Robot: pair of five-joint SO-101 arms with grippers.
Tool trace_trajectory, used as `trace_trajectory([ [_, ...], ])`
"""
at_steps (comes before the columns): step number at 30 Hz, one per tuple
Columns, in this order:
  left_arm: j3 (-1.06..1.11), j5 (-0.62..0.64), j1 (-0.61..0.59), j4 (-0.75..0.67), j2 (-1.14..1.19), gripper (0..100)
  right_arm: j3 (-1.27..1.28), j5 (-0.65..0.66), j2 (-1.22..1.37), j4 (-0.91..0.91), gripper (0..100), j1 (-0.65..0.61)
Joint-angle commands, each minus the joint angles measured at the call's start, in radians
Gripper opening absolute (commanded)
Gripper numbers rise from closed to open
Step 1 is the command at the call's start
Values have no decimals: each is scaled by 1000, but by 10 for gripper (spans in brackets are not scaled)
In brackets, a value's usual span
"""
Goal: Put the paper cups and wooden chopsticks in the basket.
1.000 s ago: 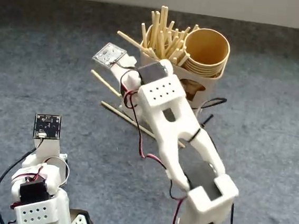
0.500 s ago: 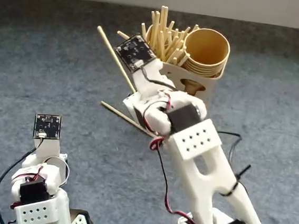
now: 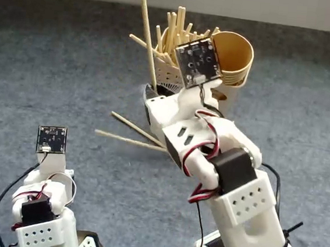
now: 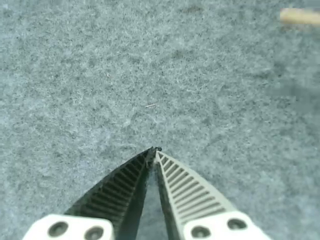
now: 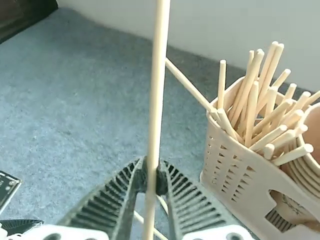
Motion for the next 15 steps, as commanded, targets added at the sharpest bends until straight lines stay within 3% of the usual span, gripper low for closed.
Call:
trace_trajectory([
  [1, 19, -3, -51, 5, -18, 14, -7, -6, -62, -41, 5, -8],
  [6, 19, -3, -59, 5, -18, 14, 110, -6, -82, -254, 5, 33],
  [15, 19, -3, -53, 5, -18, 14, 498, -5, -77, -1082, 5, 125],
])
